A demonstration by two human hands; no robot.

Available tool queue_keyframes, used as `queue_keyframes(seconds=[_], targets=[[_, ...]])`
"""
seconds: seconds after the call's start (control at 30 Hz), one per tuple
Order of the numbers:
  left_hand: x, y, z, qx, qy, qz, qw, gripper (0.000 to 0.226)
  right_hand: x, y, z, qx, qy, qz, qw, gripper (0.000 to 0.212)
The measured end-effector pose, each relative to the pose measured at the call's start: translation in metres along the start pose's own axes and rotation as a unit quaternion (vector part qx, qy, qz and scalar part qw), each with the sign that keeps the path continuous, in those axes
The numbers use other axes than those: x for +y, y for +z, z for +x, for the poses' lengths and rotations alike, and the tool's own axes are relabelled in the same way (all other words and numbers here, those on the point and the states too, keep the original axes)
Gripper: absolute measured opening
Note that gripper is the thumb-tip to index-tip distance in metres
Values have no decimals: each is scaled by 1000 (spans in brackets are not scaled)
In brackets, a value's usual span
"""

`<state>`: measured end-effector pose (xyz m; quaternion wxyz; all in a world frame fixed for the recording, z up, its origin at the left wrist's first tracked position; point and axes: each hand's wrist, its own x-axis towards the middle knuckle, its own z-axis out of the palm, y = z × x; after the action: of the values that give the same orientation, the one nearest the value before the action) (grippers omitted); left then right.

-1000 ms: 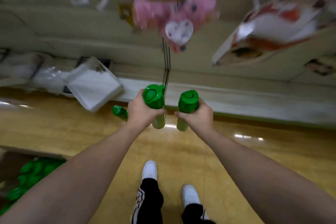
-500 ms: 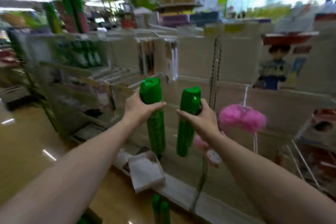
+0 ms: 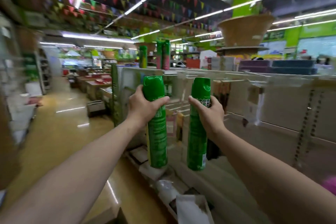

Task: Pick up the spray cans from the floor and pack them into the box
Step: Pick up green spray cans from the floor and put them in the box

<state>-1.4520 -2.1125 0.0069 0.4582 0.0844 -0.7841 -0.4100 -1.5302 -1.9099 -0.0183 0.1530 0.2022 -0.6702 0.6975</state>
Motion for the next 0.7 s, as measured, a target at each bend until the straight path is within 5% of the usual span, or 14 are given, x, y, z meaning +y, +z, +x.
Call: queue_keyframes(seconds=[0.13, 0.47, 0.7], targets=[[-48, -51, 20, 16, -13, 25, 999, 81, 9, 82, 3, -41, -2, 5, 999, 46], [-175, -149, 40, 20, -78, 108, 991, 69, 68, 262, -4, -178, 20, 12, 984, 44], [-296, -169, 31, 46, -177, 165, 969, 73, 169, 363, 0, -338, 76, -19, 938, 52]])
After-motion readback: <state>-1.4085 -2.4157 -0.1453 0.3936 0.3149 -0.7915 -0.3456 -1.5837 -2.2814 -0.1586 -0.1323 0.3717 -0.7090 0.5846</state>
